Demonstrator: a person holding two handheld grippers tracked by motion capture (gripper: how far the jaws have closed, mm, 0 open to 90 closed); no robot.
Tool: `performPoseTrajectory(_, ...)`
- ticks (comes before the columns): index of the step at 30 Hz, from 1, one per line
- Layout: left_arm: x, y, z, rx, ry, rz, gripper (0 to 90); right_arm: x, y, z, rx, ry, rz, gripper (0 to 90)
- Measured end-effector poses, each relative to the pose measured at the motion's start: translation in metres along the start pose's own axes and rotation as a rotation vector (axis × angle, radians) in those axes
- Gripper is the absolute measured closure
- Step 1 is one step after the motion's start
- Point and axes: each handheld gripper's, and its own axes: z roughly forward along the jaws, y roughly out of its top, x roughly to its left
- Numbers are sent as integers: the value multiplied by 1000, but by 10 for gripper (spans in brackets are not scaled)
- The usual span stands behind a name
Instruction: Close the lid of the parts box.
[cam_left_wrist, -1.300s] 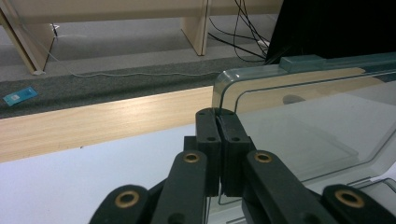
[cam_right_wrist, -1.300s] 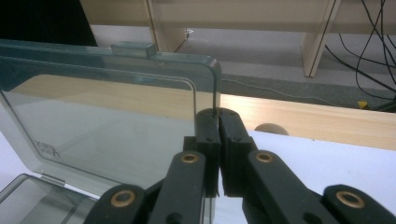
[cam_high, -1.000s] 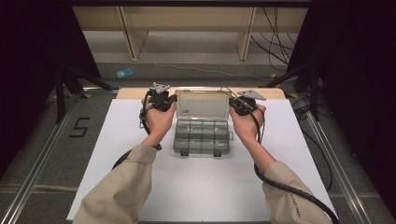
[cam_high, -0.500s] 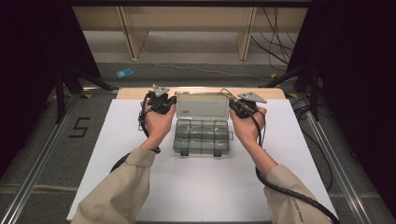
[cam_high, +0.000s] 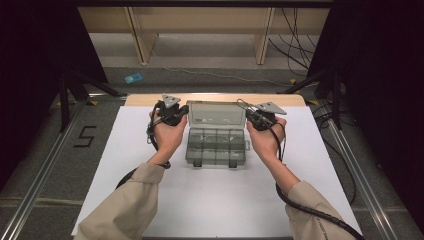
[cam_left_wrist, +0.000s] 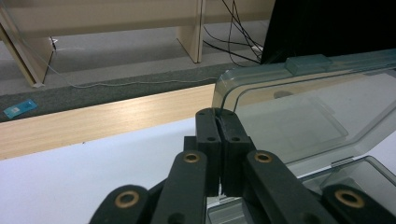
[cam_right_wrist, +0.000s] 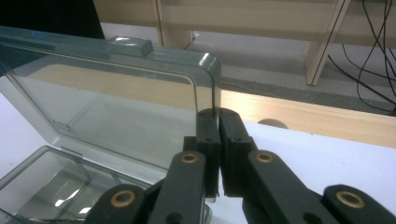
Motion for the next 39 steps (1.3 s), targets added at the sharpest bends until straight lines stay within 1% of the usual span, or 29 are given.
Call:
performPoseTrajectory(2,-2,-1,-1,-5,8,-14,882,0,-1,-1,3,-2,-4,884)
performPoseTrajectory(3,-2,-1,-2,-5,8,-14,882,0,-1,-2,1,-2,-3,884)
performPoseTrajectory(4,-3,-2,-2,-7,6,-13,882,0,-1,-2,-3,-1,-13,884)
performPoseTrajectory(5,-2,-2,-2,-10,-1,-1,882,0,-2,-2,-6,1,-12,884)
performPoseTrajectory(7,-3,-3,-3,-11,-3,-2,882,1,-2,-4,2,8,-9,884)
performPoseTrajectory(8,-4,-3,-3,-15,1,-11,882,1,-2,-4,3,5,-13,884)
performPoseTrajectory(9,-4,-4,-4,-17,0,-7,882,1,-3,-4,-4,2,-24,884)
performPoseTrajectory(15,-7,-6,-6,-26,6,-31,881,1,-4,-7,0,5,-20,884)
performPoseTrajectory(16,-7,-6,-6,-27,7,-30,881,1,-4,-8,8,7,-17,884)
performPoseTrajectory(18,-8,-7,-7,-27,4,-29,881,1,-5,-8,4,6,-23,884)
performPoseTrajectory(19,-8,-7,-7,-28,4,-31,881,2,-6,-7,-10,-1,-24,884)
performPoseTrajectory(20,-9,-7,-7,-31,4,-32,880,2,-6,-8,-1,3,-18,884)
performPoseTrajectory(22,-9,-8,-8,-33,4,-35,880,2,-6,-9,-5,5,-22,884)
performPoseTrajectory(23,-10,-8,-8,-33,4,-33,880,2,-7,-8,-17,4,-29,884)
performPoseTrajectory(24,-10,-8,-9,-31,4,-31,880,2,-7,-8,-17,5,-29,884)
performPoseTrajectory(25,-9,-8,-9,-32,-2,-18,879,3,-7,-8,-17,5,-29,884)
performPoseTrajectory(27,-10,-9,-9,-36,-1,-22,879,3,-7,-11,4,4,-31,884)
performPoseTrajectory(30,-12,-10,-10,-41,3,-33,878,3,-9,-10,-14,-4,-40,884)
performPoseTrajectory(32,-13,-11,-10,-42,7,-43,879,4,-9,-12,-6,5,-37,885)
performPoseTrajectory(36,-14,-12,-12,-42,5,-39,877,4,-11,-12,-18,7,-50,884)
performPoseTrajectory(39,-15,-12,-13,-44,3,-39,876,5,-11,-14,-9,3,-47,884)
